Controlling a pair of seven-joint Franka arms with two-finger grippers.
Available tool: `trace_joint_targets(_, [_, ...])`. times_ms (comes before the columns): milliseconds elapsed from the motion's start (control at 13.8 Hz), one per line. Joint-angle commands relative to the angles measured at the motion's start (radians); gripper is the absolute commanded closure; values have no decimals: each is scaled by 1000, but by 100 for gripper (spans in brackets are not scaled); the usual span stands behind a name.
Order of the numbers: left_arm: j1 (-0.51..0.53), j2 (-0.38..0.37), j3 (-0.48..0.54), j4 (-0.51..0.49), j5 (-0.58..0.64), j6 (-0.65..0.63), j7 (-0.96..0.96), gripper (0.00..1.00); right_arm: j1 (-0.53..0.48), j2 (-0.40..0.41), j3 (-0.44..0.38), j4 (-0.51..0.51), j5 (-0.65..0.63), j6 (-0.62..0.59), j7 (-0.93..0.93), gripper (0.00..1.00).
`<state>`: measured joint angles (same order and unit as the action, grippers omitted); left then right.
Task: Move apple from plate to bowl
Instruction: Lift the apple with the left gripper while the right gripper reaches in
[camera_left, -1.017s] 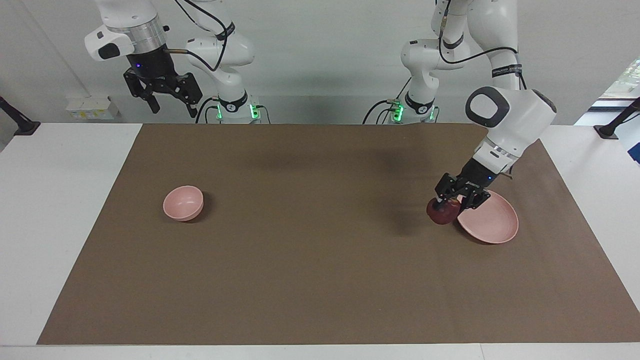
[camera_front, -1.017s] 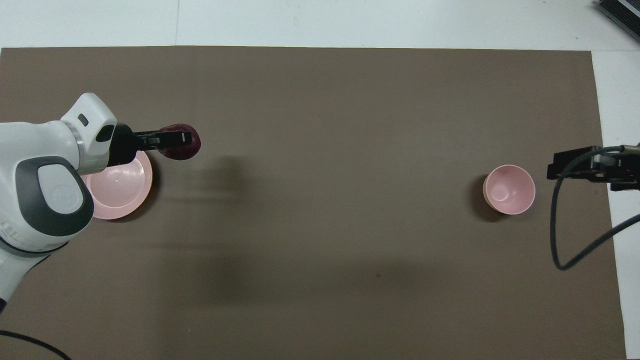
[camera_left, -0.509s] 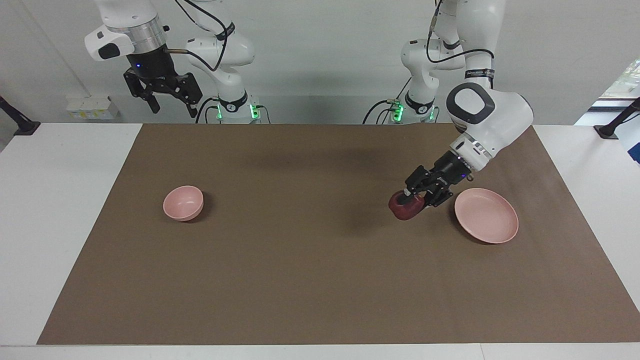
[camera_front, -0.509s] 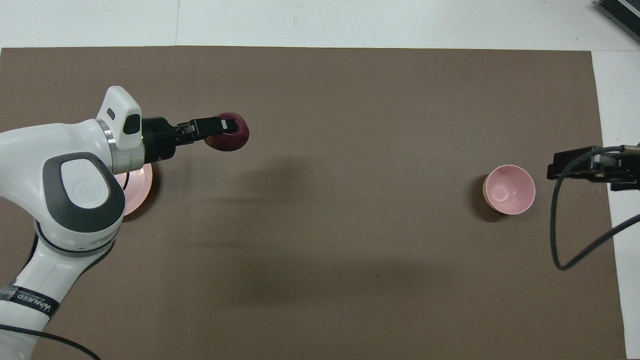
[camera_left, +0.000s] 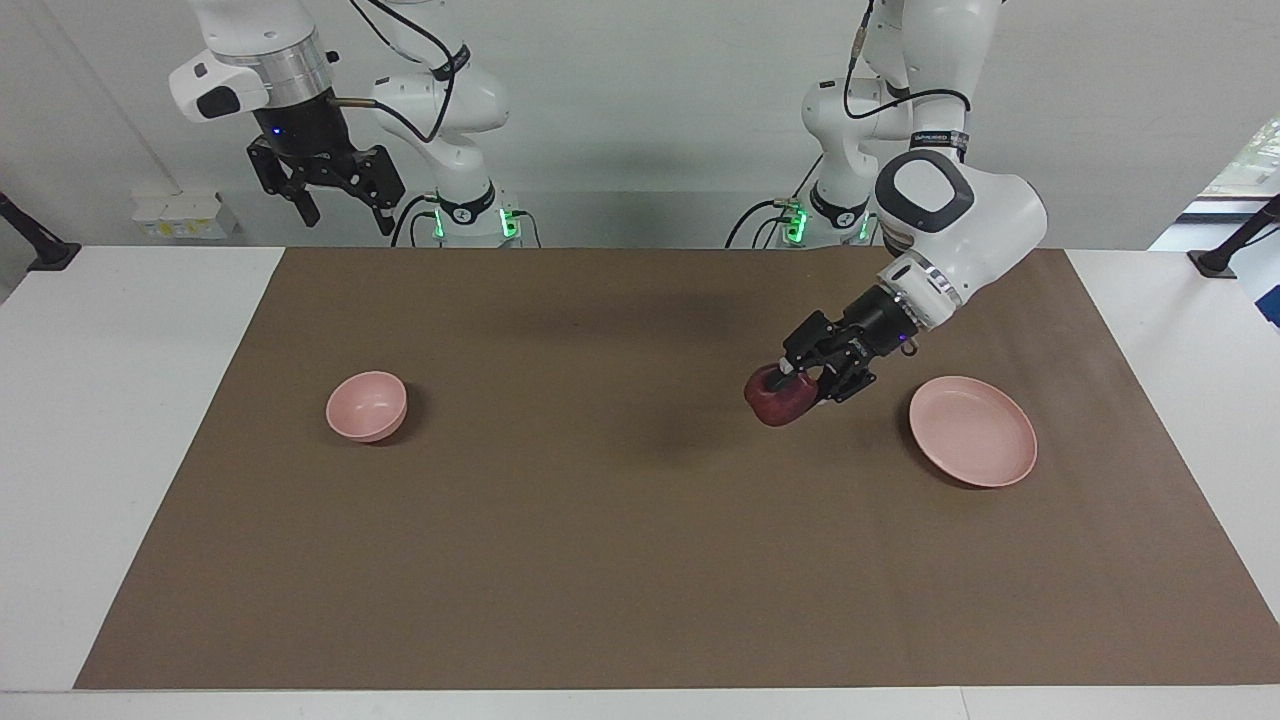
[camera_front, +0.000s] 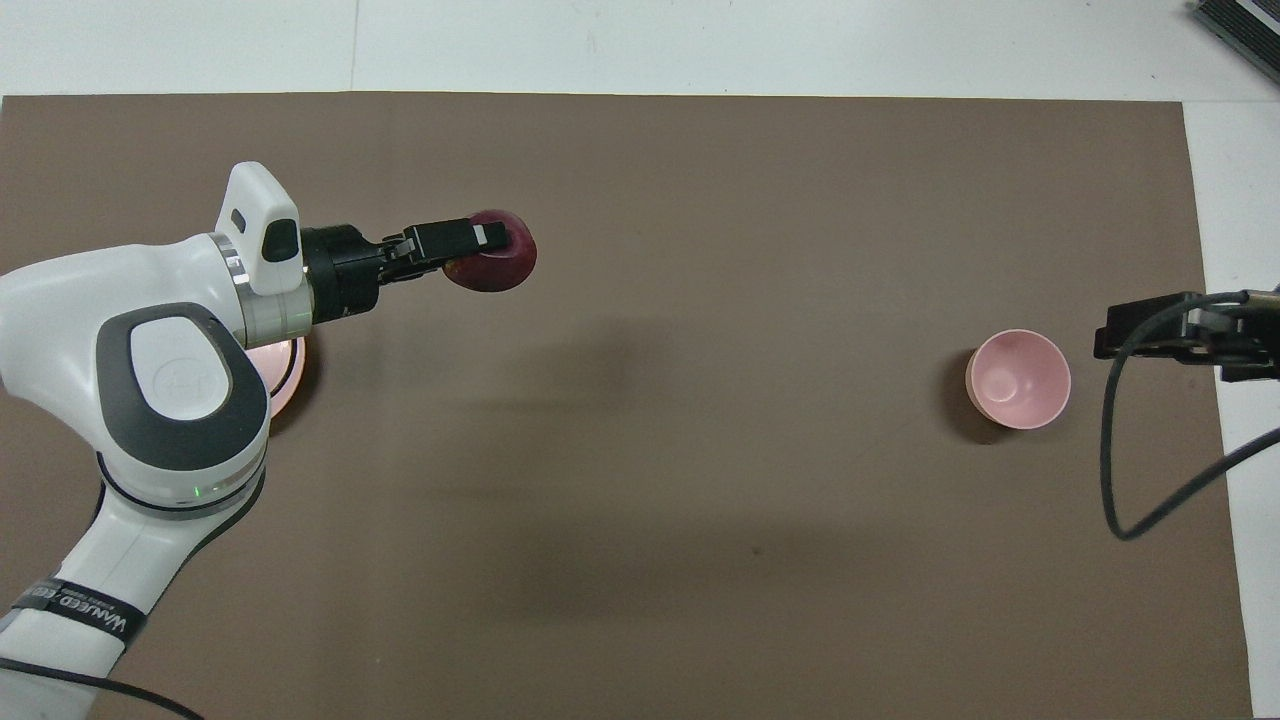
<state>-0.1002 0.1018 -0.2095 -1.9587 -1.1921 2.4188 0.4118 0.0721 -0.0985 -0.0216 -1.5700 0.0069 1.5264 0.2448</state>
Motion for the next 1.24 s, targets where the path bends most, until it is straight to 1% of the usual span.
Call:
trace_joint_targets(0, [-2, -27, -7, -3, -34, -6, 4, 100, -20, 5, 12, 15, 1, -18, -19, 0])
trace_joint_targets(218, [-9, -37, -40, -3, -43, -6, 4, 100, -27, 5, 2, 15, -8, -12, -19, 0])
trace_joint_targets(363, [-10, -42, -42, -5, -43, -12, 5, 100, -26, 2, -11, 7, 21, -20, -51, 0])
trace_joint_targets(436, [-10, -40, -48, -5, -43, -12, 7, 100, -21, -7, -9, -22, 25, -3, -45, 0])
trace_joint_targets(509, [-10, -40, -50, -5, -43, -12, 5, 100, -18, 2, -9, -50, 47, 39, -42, 0])
trace_joint_targets(581, [-10, -40, -63, -3, -52, -12, 5, 100, -17, 19, -9, -73, 92, 108, -29, 0])
trace_joint_targets(726, [-10, -42, -86, -3, -58, 6, 7, 100, -8, 81, 0, -88, 174, 201, 84, 0])
trace_joint_targets(1017, [-12, -40, -117, 0, -55, 14, 2, 100, 99, 227, 0, -87, 344, 397, 402, 0])
trace_joint_targets(1090, [-13, -40, -117, 0, -52, 13, 2, 100, 132, 264, 0, -85, 416, 449, 495, 0])
trace_joint_targets(1162, [-24, -42, -117, -3, -50, 13, -1, 100, 147, 299, 0, -82, 515, 484, 563, 0])
